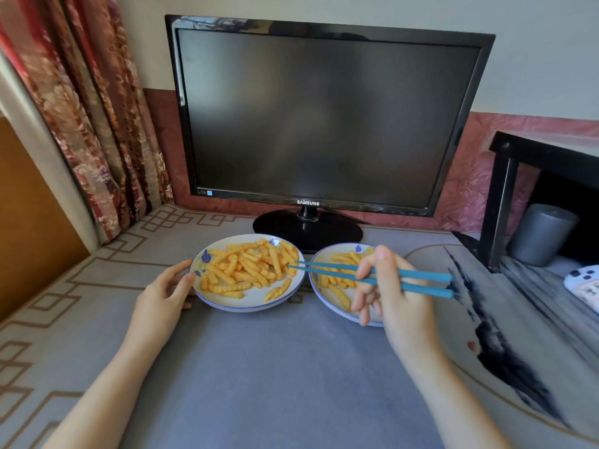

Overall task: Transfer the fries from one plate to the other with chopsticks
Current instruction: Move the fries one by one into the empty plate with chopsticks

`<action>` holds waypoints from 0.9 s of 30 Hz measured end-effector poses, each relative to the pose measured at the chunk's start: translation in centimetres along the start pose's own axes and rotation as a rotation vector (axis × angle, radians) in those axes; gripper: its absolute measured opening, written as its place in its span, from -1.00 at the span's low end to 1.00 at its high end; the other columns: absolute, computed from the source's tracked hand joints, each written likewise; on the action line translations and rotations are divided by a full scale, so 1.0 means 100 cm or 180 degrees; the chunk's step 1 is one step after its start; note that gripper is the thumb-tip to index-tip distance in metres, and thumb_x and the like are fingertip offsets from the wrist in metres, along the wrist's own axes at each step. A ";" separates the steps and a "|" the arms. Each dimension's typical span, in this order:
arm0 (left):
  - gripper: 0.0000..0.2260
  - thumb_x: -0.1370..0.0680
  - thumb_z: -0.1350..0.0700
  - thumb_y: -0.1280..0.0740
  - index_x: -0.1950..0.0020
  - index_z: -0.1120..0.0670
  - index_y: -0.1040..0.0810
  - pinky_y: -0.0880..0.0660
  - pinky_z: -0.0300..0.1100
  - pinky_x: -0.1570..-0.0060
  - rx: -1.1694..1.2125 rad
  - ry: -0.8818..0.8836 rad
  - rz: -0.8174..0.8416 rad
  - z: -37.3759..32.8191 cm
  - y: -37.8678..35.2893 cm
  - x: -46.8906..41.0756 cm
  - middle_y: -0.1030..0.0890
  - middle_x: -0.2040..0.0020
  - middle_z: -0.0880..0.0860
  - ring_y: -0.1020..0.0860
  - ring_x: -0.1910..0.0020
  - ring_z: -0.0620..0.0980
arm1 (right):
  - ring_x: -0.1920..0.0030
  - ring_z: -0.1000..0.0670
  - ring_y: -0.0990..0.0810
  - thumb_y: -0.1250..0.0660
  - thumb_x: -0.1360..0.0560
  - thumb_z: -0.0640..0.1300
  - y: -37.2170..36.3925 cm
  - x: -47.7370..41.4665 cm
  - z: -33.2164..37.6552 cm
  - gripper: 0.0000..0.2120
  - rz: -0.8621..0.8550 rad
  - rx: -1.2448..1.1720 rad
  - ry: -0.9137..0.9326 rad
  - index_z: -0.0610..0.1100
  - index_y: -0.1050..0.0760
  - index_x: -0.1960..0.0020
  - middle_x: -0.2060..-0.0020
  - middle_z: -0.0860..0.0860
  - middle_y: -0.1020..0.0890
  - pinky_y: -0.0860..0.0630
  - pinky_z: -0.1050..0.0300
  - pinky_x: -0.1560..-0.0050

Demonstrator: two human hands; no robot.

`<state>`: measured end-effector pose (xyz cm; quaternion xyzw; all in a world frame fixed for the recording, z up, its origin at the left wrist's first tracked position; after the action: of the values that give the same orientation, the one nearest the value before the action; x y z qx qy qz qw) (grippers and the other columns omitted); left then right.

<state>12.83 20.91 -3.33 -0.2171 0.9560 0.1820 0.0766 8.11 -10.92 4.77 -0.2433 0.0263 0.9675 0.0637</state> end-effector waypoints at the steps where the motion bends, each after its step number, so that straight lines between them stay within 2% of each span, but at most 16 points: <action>1: -0.73 -0.61 0.14 -0.21 -0.30 0.06 -0.51 -0.42 -0.56 0.38 0.0006 0.0005 0.0008 0.000 0.000 0.000 -0.64 0.11 0.00 -0.56 0.25 -0.08 | 0.62 -0.05 -0.40 -0.08 -0.59 0.02 -0.005 0.001 -0.002 -0.61 0.0063 0.0011 -0.0014 -0.19 -0.42 0.28 0.55 -0.26 -0.46 -0.30 0.33 0.56; 6: -0.74 -0.61 0.14 -0.21 -0.28 0.05 -0.51 -0.43 -0.55 0.38 0.0036 0.0011 0.0035 0.002 -0.001 -0.001 -0.63 0.13 -0.09 -0.57 0.18 -0.15 | 0.59 -0.08 -0.42 -0.05 -0.58 0.06 -0.014 -0.001 -0.015 -0.63 0.0095 0.0034 -0.0138 0.00 -0.42 0.34 0.55 -0.22 -0.49 -0.30 0.32 0.54; 11: -0.74 -0.61 0.14 -0.21 -0.28 0.04 -0.51 -0.42 -0.57 0.38 -0.0012 -0.0019 -0.0006 0.001 0.000 0.000 -0.65 0.05 0.05 -0.56 0.21 -0.12 | 0.59 -0.08 -0.43 -0.05 -0.66 -0.06 -0.017 -0.002 -0.024 -0.60 -0.0023 -0.0082 -0.0320 -0.18 -0.42 0.28 0.55 -0.15 -0.51 -0.31 0.33 0.55; 22: -0.73 -0.61 0.13 -0.21 -0.30 0.07 -0.50 -0.41 -0.58 0.39 -0.0063 -0.0022 -0.0028 -0.002 0.000 0.001 -0.63 0.05 0.05 -0.55 0.23 -0.11 | 0.59 -0.07 -0.43 -0.06 -0.64 -0.03 -0.024 -0.002 -0.025 -0.59 -0.0009 -0.0071 -0.0334 -0.16 -0.45 0.28 0.54 -0.16 -0.52 -0.30 0.32 0.56; 27: -0.73 -0.61 0.15 -0.20 -0.30 0.07 -0.51 -0.39 -0.59 0.38 -0.0066 -0.0020 -0.0024 -0.003 0.000 0.002 -0.62 0.08 0.05 -0.55 0.26 -0.08 | 0.61 -0.06 -0.37 -0.03 -0.66 -0.04 -0.014 -0.001 -0.023 -0.56 -0.0347 -0.0216 -0.0420 -0.19 -0.40 0.32 0.57 -0.20 -0.44 -0.29 0.30 0.58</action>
<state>12.64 20.74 -3.06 -0.2208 0.9530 0.1924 0.0780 9.44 -9.69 2.75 -0.1820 -0.0240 0.9769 0.1096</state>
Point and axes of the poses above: each hand's wrist, its own x-axis away from the middle knuckle, its own y-axis out of the back of the hand, z = x × y, the point moved 6 cm from there along -x, towards the middle knuckle
